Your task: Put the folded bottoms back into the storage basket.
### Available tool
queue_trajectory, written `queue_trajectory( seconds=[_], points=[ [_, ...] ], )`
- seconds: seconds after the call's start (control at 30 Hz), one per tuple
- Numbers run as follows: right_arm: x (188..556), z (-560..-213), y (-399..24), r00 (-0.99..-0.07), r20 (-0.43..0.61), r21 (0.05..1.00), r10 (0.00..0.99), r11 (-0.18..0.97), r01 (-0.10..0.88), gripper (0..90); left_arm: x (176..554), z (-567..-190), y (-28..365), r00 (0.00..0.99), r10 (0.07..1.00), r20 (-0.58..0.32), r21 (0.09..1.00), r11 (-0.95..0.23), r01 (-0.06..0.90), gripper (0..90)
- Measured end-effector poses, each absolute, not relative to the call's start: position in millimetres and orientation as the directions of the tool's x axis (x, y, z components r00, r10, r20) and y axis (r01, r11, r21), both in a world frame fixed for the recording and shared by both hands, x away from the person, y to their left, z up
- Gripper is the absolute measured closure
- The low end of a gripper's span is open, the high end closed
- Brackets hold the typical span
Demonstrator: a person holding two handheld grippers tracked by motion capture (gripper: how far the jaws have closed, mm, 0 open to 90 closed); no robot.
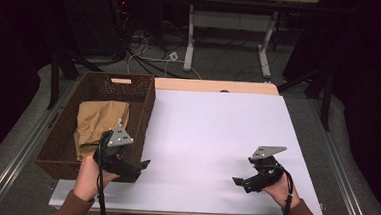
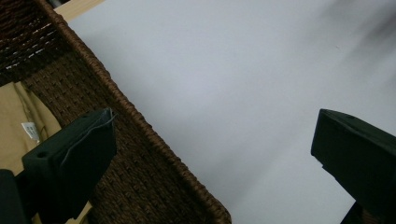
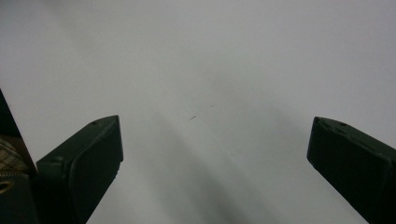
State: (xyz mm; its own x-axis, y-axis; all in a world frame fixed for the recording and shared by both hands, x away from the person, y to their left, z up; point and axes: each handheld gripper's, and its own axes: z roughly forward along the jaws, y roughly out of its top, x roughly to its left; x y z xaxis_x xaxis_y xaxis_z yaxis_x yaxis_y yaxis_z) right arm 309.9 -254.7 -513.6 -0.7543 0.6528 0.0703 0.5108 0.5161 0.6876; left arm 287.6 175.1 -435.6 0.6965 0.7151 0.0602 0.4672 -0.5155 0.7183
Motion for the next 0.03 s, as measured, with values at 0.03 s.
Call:
queue_trajectory(
  seconds=[0.03],
  points=[
    [310.1, -513.8, -254.8, -0.753, 0.067, 0.687, 0.655, 0.517, 0.511, 2.7, 287.1, -436.1, 174.6, 0.697, 0.714, 0.061, 0.717, -0.517, 0.467, 0.0]
  ],
)
